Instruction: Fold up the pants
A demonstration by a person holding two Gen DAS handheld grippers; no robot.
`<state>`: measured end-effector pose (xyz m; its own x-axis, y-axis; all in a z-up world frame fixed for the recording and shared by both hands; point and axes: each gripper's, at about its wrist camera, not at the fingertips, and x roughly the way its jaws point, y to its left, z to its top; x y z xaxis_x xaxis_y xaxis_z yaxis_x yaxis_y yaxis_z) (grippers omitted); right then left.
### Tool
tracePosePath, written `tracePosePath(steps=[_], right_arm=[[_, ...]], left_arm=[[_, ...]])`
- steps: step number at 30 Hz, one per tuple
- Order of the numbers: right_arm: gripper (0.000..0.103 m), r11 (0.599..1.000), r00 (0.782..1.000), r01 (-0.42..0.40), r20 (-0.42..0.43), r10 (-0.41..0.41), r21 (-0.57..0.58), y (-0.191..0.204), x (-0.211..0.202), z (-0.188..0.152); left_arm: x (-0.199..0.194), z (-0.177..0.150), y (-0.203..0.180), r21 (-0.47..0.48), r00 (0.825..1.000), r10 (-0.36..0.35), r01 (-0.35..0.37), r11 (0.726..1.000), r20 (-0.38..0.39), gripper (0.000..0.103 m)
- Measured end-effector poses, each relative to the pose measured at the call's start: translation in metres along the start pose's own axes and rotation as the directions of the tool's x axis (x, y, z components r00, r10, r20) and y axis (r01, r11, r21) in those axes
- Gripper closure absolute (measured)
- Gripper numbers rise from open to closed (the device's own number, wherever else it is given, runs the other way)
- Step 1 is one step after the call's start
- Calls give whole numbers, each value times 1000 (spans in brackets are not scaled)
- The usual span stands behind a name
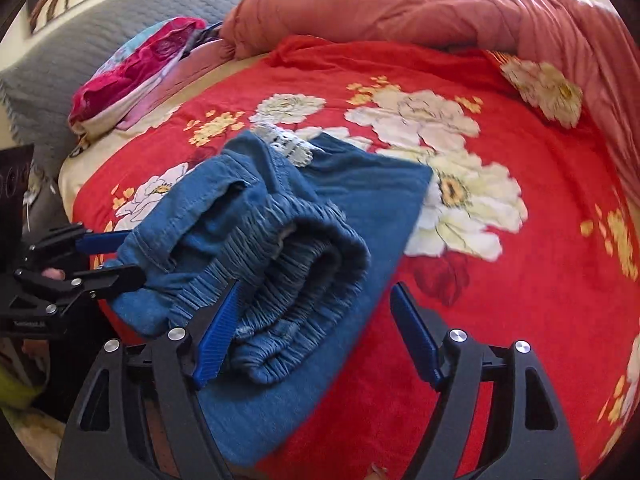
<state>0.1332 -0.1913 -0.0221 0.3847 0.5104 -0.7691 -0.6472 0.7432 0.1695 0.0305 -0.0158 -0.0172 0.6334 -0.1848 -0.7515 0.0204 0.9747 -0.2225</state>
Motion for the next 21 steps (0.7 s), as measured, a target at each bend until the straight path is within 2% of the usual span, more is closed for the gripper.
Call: tracePosePath(steps=[2,6,8,10,11,12,13,14,17,21], right_arm=[[29,1000,1000,19,-10,-19,10,-3,1,-3],[28,999,998,-30,49,29,32,-4,-16,-2],[28,996,993,-66,104,60,57,-7,-30,9],[28,993,987,-90,140,79,77,-9,-38,23],[29,992,986,-102,141,91,75,-9,-39,30],[37,992,986,-108,138,99,66,-7,-38,38],[47,993,988,-109,113,104,43,-5,-33,48],[49,994,990,-107,90,104,25,-2,-28,55],[51,992,992,-123,14,123,-26,5,-3,79],[51,990,990,-107,-105,97,-93,14,35,97]], left_arm=[[-12,1,2,-13,999,-16,17,1000,33,54],[-35,10,-5,49,992,-5,-1,999,124,54],[-30,10,-9,67,994,2,-10,998,112,62],[-18,6,-15,87,997,-29,23,996,65,84],[-13,3,-18,96,998,-40,35,995,48,86],[-11,1,-20,103,998,-40,35,994,42,86],[-9,-2,-23,112,999,-38,34,993,37,86],[-8,-4,-24,113,999,-46,42,993,29,86],[-4,-11,-29,124,999,-46,47,991,-12,86],[2,-21,-33,148,999,-33,38,988,-36,86]])
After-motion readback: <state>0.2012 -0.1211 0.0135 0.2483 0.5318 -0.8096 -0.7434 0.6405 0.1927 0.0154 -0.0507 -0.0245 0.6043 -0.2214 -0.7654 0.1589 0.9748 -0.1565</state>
